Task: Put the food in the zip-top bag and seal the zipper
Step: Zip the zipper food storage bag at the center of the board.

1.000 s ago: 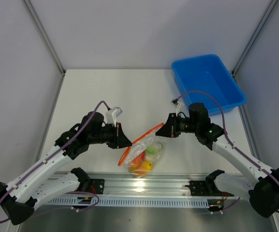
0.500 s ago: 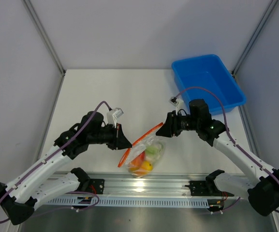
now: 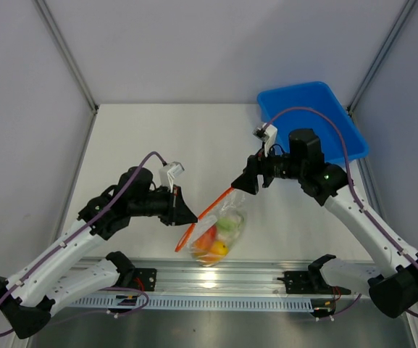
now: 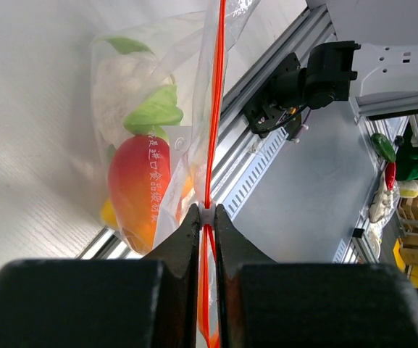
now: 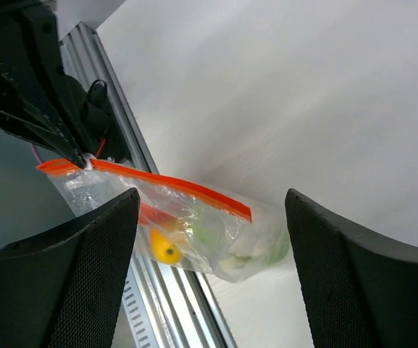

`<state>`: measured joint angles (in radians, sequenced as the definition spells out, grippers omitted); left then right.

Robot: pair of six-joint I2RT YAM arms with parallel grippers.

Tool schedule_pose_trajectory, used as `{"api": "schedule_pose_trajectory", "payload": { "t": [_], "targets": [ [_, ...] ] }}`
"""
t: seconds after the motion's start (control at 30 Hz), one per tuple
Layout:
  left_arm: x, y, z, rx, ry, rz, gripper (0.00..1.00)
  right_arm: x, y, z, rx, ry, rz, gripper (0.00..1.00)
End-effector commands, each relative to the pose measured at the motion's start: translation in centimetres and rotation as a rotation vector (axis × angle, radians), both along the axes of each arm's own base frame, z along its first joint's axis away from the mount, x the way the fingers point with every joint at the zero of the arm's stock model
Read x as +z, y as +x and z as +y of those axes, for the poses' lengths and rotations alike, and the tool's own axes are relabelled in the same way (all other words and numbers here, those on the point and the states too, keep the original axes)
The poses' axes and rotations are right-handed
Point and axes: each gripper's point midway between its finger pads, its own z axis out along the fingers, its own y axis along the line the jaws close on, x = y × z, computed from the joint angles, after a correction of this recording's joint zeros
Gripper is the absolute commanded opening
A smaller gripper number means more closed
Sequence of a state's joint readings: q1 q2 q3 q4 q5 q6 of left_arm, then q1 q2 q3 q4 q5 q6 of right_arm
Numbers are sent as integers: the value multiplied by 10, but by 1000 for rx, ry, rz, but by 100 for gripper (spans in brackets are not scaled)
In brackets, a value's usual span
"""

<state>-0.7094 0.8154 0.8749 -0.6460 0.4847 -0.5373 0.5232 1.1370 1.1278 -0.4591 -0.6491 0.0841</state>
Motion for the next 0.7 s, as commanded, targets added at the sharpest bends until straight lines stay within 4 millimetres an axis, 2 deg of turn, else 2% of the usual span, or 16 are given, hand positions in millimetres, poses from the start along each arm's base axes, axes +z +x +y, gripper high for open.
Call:
{"api": "schedule_pose_trajectory", "payload": {
  "t": [0.0,0.07,0.13,0.17,0.23,0.3,0.4,0.67],
  "targets": [
    [21,-3,-4,-43,-51,-56,1,27,-3,15,131,66,-125,83],
    [18,-3,-5,-47,-48,-45,1,36,-14,23,216,101,-126,82],
    [18,-4,-6,-51,-51,-41,1,31,-13,31,262,90,-122,79],
    [17,-5,-6,-55,-51,-38,1,36,-18,35,300,92,-117,79],
    [16,-5,-7,-57,-52,-34,1,29,-18,43,354,75,-99,76],
    [17,-5,-7,-58,-54,-35,1,33,-29,48,428,83,-77,75],
    [18,-5,-7,-56,-57,-33,1,30,-33,54,483,92,-61,74],
    [20,-7,-8,-59,-72,-22,1,9,-46,62,583,66,19,68]
  ]
}}
